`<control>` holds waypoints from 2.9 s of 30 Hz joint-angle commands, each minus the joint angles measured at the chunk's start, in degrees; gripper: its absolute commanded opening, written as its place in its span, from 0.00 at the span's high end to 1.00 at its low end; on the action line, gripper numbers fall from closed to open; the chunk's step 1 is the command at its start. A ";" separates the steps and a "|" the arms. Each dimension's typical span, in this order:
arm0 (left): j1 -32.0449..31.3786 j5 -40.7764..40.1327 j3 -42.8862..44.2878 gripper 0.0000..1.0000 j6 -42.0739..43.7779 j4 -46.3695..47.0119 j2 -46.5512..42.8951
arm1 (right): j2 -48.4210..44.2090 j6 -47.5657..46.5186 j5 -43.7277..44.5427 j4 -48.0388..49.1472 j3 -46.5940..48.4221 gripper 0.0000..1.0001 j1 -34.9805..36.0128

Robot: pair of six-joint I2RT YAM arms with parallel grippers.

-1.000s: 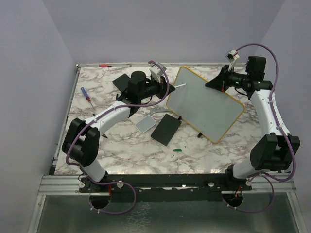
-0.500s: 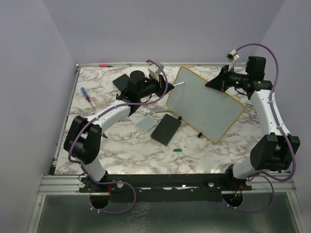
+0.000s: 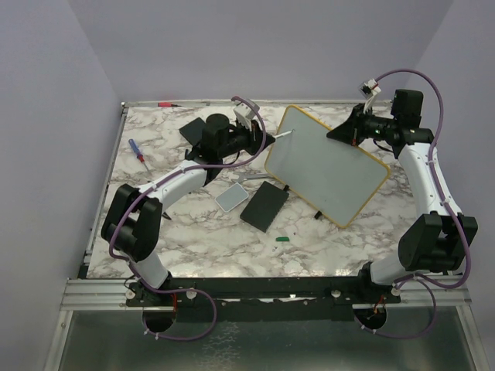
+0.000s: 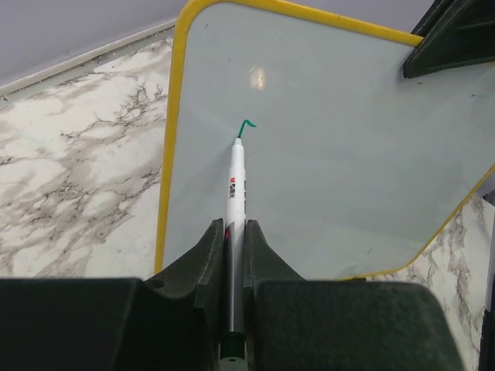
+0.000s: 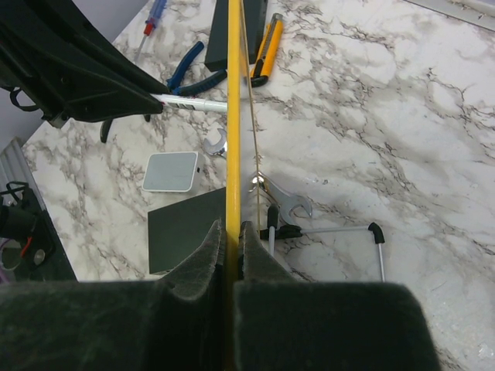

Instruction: Write a sentence on the whiteboard

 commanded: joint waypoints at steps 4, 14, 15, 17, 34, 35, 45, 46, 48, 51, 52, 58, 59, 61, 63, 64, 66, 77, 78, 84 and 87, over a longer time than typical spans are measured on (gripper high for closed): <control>0.39 -2.67 -2.69 1.00 1.30 -0.08 -1.62 | -0.37 0.13 -0.72 -3.35 -1.64 0.99 0.78; 0.40 -2.74 -4.48 1.00 1.66 -0.57 -2.25 | -0.52 0.13 -0.50 -3.35 -1.78 0.99 0.78; 0.40 -2.64 -4.53 1.00 1.69 -0.62 -2.29 | -0.47 0.13 -0.44 -3.35 -1.78 0.99 0.77; 0.40 -2.30 -4.53 1.00 1.61 -0.62 -2.24 | -0.46 0.13 -0.43 -3.42 -1.73 0.99 0.78; -1.33 -0.61 -5.07 1.00 1.43 -0.73 -2.31 | -0.76 0.13 -0.29 -3.61 -1.70 0.99 0.74; -1.42 -0.57 -5.06 1.00 1.40 -0.74 -2.30 | -0.83 0.13 -0.24 -3.61 -1.72 0.99 0.77; -1.88 -0.90 -5.36 1.00 1.12 -0.72 -3.57 | -1.06 0.11 -0.24 -3.72 -1.73 0.99 0.78; -1.88 -1.05 -5.59 1.00 1.09 -0.77 -4.02 | -1.16 0.06 -0.18 -3.75 -1.78 0.99 0.78; -1.82 -1.24 -6.16 1.00 0.98 -0.85 -5.23 | -1.24 0.06 -0.15 -3.78 -1.70 0.99 0.78; -1.88 -1.81 -6.93 1.00 0.65 -0.89 -6.97 | -1.25 0.12 -0.20 -3.79 -1.70 0.99 0.78; -1.88 -2.02 -7.11 1.00 0.61 -0.87 -7.50 | -1.25 0.12 -0.22 -3.79 -1.63 0.99 0.78; -1.88 -1.53 -6.06 1.00 -0.04 -0.13 -6.74 | -1.32 0.24 -0.24 -3.88 -1.53 0.99 0.74; -1.88 -1.34 -5.81 1.00 -0.25 -0.13 -6.24 | -1.33 0.22 -0.24 -3.88 -1.52 0.99 0.77; -1.89 -1.27 -5.38 1.00 -0.39 0.16 -5.54 | -1.49 0.21 -0.24 -3.85 -1.52 0.99 0.82; -1.88 -1.31 -5.05 1.00 -0.45 0.38 -5.01 | -1.46 0.21 -0.24 -3.88 -1.60 0.99 0.79; -1.88 -1.32 -4.91 1.00 -0.45 0.51 -4.82 | -1.43 0.21 -0.24 -3.88 -1.61 0.99 0.76; -1.88 -1.30 -4.51 1.00 -0.56 0.64 -4.40 | -1.45 0.20 -0.38 -3.85 -1.61 0.99 0.74; -1.88 -2.01 -2.49 1.00 -0.81 1.02 -1.84 | -1.69 0.17 -0.71 -3.70 -1.78 0.99 0.78; -1.88 -1.98 -2.37 1.00 -0.82 1.11 -1.59 | -1.69 0.13 -0.75 -3.70 -1.78 0.99 0.76; -1.88 -2.40 -1.99 1.00 -0.88 1.33 -0.73 | -1.83 0.13 -0.75 -3.70 -1.79 0.99 0.78; -1.88 -2.59 -1.82 1.00 -0.93 1.53 -0.45 | -1.74 0.13 -0.75 -3.70 -1.83 0.99 0.78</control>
